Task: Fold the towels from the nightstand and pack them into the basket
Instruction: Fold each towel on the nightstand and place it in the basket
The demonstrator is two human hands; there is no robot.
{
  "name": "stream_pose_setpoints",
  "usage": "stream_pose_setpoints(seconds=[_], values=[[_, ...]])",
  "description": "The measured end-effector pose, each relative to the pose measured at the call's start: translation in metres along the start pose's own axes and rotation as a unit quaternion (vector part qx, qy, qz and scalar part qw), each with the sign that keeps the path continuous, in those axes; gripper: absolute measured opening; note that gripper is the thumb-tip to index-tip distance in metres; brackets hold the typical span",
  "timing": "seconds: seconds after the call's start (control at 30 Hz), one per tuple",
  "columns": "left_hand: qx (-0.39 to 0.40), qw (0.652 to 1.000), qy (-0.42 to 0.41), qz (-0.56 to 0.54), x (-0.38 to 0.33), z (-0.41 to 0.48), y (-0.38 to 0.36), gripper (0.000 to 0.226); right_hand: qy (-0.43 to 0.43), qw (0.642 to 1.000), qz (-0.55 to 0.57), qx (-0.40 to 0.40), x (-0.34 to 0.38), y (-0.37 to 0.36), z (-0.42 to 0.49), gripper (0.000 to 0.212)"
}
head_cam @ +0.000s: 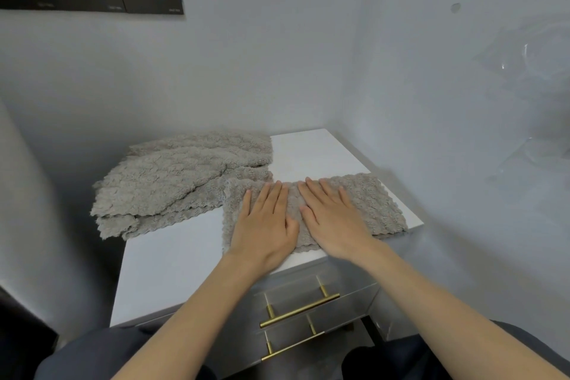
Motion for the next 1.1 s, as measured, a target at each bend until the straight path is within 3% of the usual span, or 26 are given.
stream_pose_setpoints(seconds=[0.23, 0.5, 0.67, 0.87, 0.93, 1.03, 1.1], values=[[0.011, 0.999, 0.042, 0.021, 0.024, -0.006, 0.005, 0.068, -0.092, 0.995, -0.027, 0.022, -0.054, 0.007, -0.014, 0.052], [0.024, 0.993, 0.111, 0.040, 0.043, -0.012, 0.015, 0.071, -0.188, 0.981, 0.028, 0.022, -0.088, 0.023, -0.025, 0.056], [-0.047, 0.997, 0.063, 0.013, 0.034, 0.000, 0.031, 0.065, -0.249, 0.965, 0.024, -0.081, -0.091, 0.049, -0.021, 0.043], [-0.042, 0.999, 0.008, 0.020, 0.031, 0.018, 0.029, 0.050, -0.373, 0.922, 0.101, 0.010, -0.111, 0.053, -0.016, 0.039], [-0.039, 0.998, 0.003, 0.040, 0.033, 0.022, 0.028, 0.048, -0.371, 0.917, 0.144, 0.027, -0.112, 0.053, -0.010, 0.018], [-0.034, 0.998, 0.016, 0.051, 0.039, 0.031, 0.026, 0.044, -0.356, 0.920, 0.159, 0.045, -0.111, 0.055, -0.002, 0.030], [-0.028, 0.998, 0.041, 0.048, 0.043, 0.036, 0.026, 0.041, -0.332, 0.939, 0.090, 0.020, -0.111, 0.060, 0.004, 0.035]])
Point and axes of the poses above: each hand's wrist, its own z-axis towards the middle knuckle, its own y-axis out of the back of the hand, x = y × z, the point moved 6 cm from there along z, towards the middle knuckle, and after that the axes turned 9 degrees about -x, right-handed, at the moved point
